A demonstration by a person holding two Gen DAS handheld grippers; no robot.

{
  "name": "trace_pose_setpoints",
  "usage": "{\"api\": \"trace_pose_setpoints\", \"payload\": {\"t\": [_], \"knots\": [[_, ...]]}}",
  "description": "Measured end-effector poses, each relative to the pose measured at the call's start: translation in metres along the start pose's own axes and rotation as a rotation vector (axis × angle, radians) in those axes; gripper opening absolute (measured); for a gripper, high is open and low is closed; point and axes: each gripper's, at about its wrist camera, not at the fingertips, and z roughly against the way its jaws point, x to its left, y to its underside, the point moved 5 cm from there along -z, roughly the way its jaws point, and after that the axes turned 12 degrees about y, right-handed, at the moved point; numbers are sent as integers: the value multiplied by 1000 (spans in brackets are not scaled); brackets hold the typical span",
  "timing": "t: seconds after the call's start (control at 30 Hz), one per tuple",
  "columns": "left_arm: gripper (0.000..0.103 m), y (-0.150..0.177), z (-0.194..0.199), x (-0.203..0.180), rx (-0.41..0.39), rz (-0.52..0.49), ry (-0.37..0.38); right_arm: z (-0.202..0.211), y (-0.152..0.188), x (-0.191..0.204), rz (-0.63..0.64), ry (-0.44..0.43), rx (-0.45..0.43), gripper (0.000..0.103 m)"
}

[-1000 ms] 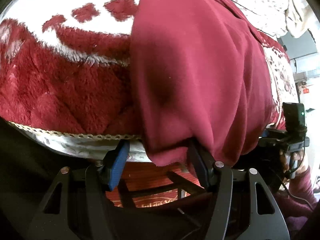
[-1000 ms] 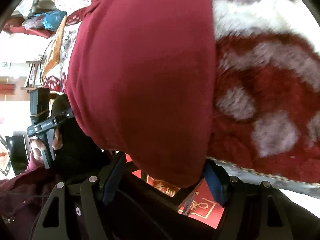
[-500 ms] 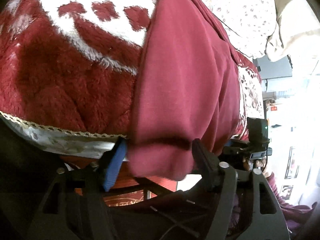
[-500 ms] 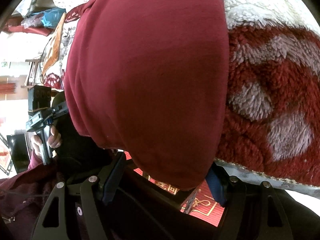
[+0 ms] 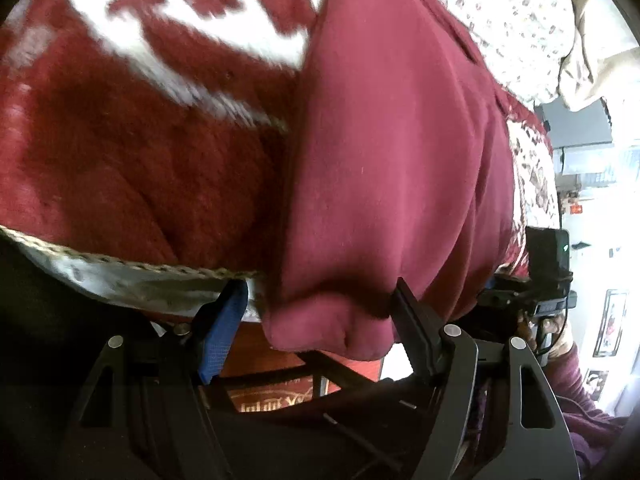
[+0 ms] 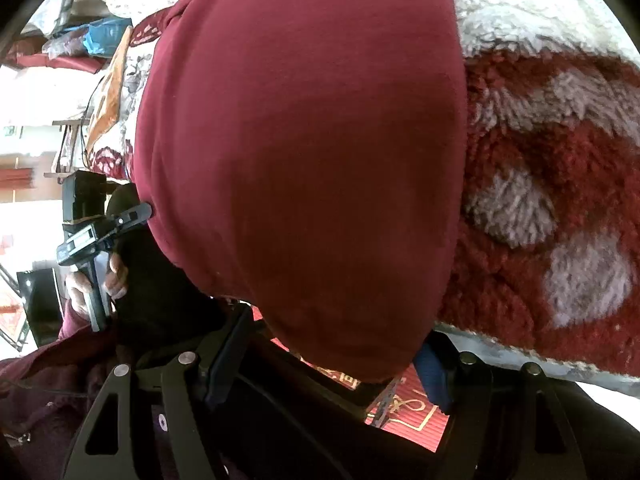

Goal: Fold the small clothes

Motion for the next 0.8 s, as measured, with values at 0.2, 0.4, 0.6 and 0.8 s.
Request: {"api": "trace_pose_setpoints", "payload": {"t": [0.2, 0.4, 0.6, 0.8], "knots": [[26, 8, -9, -15, 79, -62, 21, 0, 1, 20, 56, -27, -32, 30], [12, 6, 23, -53, 33, -168, 67, 27, 2, 45, 139, -62, -108, 17], [12, -26, 71, -101, -117, -287, 104, 99, -22, 60, 156, -139, -333, 16], [12, -90, 101, -137, -283, -361, 117, 154, -66, 60, 123, -174, -553, 16]]}}
